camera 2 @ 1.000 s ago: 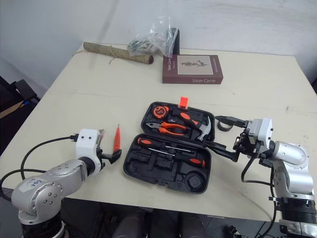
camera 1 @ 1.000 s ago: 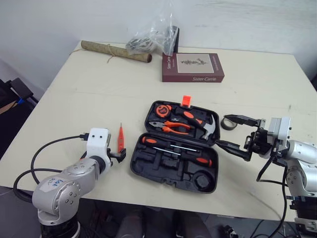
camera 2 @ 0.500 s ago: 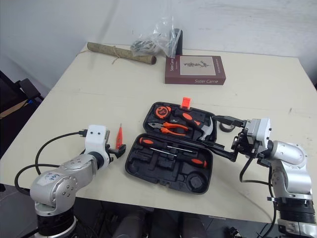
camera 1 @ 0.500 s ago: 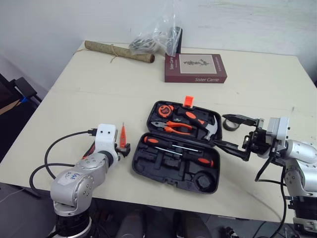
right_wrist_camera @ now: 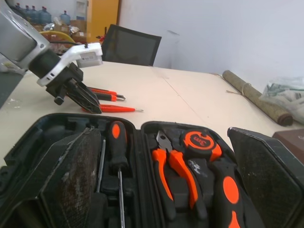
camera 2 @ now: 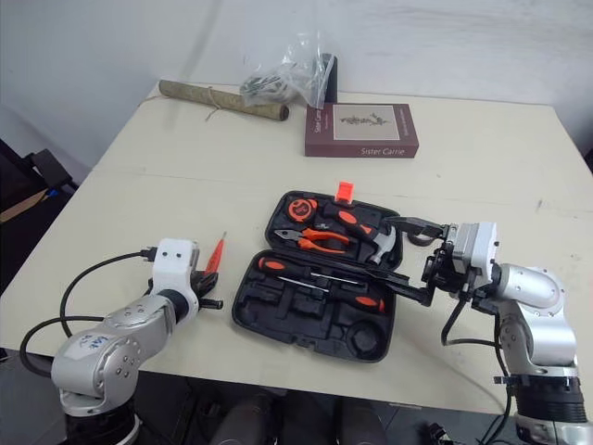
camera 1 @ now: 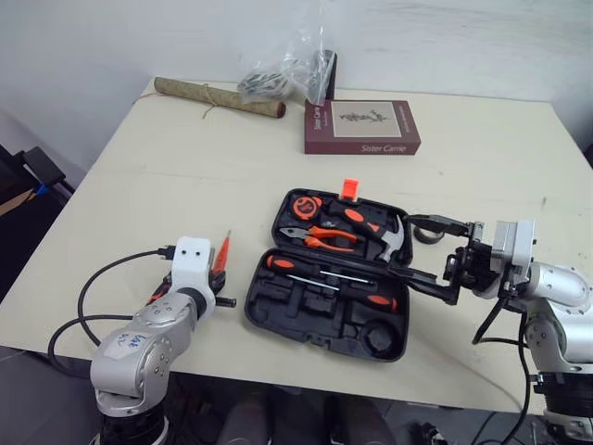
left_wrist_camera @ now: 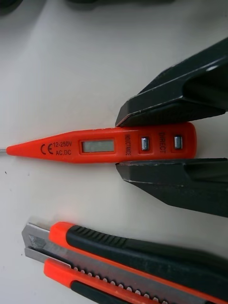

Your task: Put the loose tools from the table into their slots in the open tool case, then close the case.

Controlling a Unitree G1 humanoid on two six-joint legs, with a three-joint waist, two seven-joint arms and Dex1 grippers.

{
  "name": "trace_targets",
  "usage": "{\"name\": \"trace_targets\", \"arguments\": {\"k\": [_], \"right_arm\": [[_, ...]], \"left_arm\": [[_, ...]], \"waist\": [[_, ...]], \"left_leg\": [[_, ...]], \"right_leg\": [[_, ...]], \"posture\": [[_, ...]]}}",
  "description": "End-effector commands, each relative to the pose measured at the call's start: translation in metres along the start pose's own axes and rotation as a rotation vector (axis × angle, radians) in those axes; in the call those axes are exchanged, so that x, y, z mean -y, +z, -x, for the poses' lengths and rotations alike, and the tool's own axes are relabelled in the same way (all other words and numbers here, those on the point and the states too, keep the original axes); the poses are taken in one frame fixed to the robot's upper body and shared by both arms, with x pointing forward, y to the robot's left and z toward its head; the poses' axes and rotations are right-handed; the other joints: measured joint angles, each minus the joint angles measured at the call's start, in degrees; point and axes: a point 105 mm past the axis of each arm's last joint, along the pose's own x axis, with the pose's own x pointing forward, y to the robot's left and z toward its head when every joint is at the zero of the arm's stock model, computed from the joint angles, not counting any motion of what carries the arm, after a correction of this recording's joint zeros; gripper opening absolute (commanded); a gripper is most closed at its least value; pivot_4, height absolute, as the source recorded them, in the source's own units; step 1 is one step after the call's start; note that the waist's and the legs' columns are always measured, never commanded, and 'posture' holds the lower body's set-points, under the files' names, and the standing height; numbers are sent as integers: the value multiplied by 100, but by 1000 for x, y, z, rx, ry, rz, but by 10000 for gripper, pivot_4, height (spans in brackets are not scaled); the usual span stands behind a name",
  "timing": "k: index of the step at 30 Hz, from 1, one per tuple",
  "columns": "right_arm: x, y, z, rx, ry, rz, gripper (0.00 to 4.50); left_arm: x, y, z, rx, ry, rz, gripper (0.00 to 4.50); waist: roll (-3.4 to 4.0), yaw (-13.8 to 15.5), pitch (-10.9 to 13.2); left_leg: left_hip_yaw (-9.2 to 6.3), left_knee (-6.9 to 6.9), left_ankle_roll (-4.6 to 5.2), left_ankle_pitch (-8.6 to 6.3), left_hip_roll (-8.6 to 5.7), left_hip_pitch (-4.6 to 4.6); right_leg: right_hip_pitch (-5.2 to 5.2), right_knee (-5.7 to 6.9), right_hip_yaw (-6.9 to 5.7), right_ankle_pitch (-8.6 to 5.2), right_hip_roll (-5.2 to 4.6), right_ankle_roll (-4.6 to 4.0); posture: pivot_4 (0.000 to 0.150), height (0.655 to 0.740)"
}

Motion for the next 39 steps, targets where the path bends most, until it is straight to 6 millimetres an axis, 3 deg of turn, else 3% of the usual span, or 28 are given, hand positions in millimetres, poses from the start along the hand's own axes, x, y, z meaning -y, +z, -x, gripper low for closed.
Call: {"name": "trace_targets", "arguments": {"k": [1, 9, 14, 18, 26, 39], "right_arm": [[-7, 20, -5, 73, 12, 26, 45000], [-30, 32, -12, 75, 82, -52, 45000], [-38, 18, -4, -12, 152, -65, 45000], [-41, 16, -3, -20, 169, -95, 45000], [-44, 9, 1, -81, 181, -110, 45000], [-47, -9, 20, -131, 129, -91, 45000]], "left_arm": [[-2, 16, 10, 117, -116, -82, 3253], [-1, 58, 62, 408, -595, -533, 3253], [21, 57, 78, 328, -936, -869, 3253], [37, 54, 68, 243, -1070, -1043, 3253], [69, 66, 33, 108, -1115, -1144, 3253], [73, 56, 6, -31, -1024, -1284, 3253]], "waist": [[-1, -17, 1], [-1, -23, 2], [-1, 3, 2], [-1, -9, 2], [-5, -15, 5], [-14, 2, 10]], "left_leg": [[0, -2, -1, 0, 2, -1], [0, -12, -1, -1, 2, -7], [1, -20, 10, -7, -3, -8], [6, -31, 14, -8, -5, -7], [16, -16, 24, -4, -4, -13], [23, 12, 30, -7, -3, -17]], "right_leg": [[-2, -1, 0, 0, 1, 0], [-10, -9, 0, -3, -7, -8], [-9, -19, -2, -3, -16, -13], [-10, -23, 1, -3, -15, -12], [-13, -3, 3, 2, 0, -3], [-20, 36, 17, 3, 2, 1]], "posture": [[1500, 7400], [1500, 7400], [1500, 7400], [1500, 7400], [1500, 7400], [1500, 7400]]}}
